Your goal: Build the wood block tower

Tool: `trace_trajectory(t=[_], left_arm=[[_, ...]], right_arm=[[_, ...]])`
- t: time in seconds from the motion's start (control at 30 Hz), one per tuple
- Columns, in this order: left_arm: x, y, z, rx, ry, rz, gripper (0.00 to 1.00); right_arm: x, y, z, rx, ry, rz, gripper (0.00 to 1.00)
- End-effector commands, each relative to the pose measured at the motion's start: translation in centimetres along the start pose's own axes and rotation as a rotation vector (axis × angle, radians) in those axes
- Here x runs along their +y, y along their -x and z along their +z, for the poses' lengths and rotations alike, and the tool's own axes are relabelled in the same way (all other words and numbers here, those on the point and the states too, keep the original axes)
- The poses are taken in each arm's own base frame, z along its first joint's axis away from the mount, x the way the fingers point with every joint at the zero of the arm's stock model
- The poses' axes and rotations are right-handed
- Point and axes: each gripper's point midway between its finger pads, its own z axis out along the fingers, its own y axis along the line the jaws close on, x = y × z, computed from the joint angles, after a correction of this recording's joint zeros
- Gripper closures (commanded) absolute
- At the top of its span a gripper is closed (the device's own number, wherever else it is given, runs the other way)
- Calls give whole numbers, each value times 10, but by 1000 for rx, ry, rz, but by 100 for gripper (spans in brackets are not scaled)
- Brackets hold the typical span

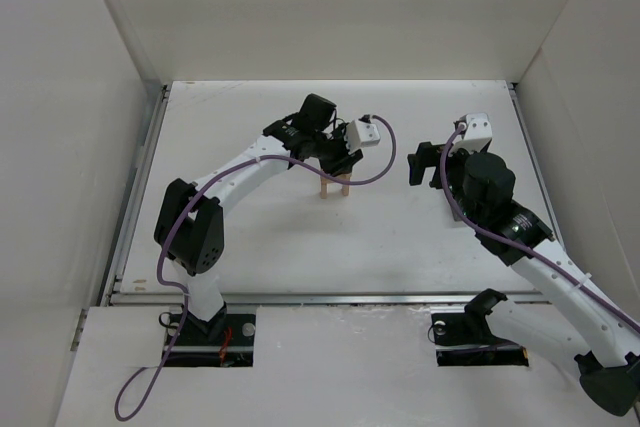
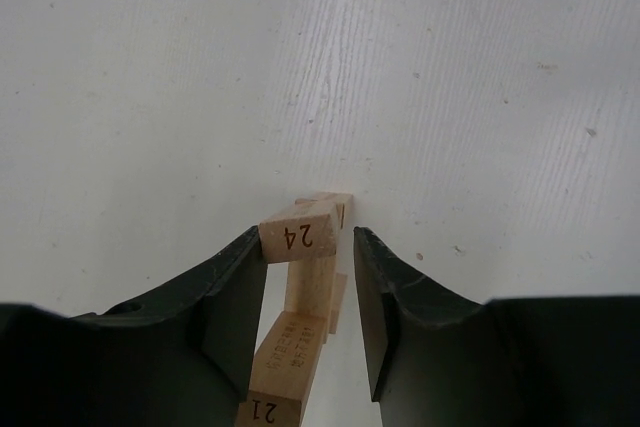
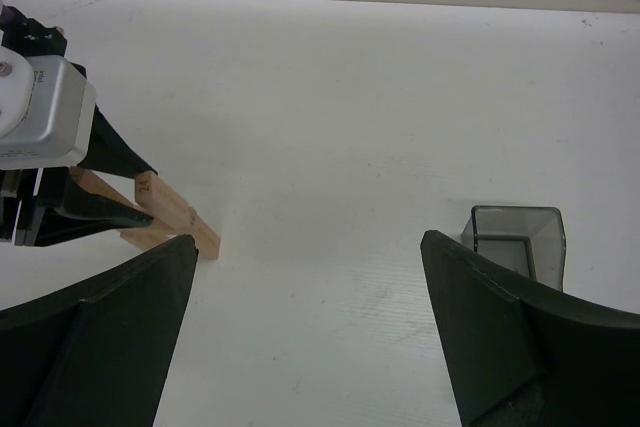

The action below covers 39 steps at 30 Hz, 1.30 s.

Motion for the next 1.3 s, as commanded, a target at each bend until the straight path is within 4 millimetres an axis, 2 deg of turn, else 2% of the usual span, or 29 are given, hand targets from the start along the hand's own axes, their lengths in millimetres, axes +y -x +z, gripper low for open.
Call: trace_trajectory(t=[0.0, 0.4, 0.67, 0.87, 1.03, 1.27], left_arm=[[3, 17, -4, -55, -5, 6, 64], [9, 16, -6, -55, 14, -5, 64], [13, 19, -5, -65, 32, -7, 51], [11, 14, 1, -57, 14, -26, 51], [7, 21, 0, -80, -7, -30, 51], [9, 24, -1, -87, -3, -26, 58]], right_arm=[[0, 11, -2, -43, 9, 10, 1], [0, 11, -2, -43, 9, 10, 1], [0, 11, -2, -43, 9, 10, 1], [0, 11, -2, -43, 9, 10, 1], [0, 11, -2, -43, 9, 10, 1], [0, 11, -2, -43, 9, 10, 1]])
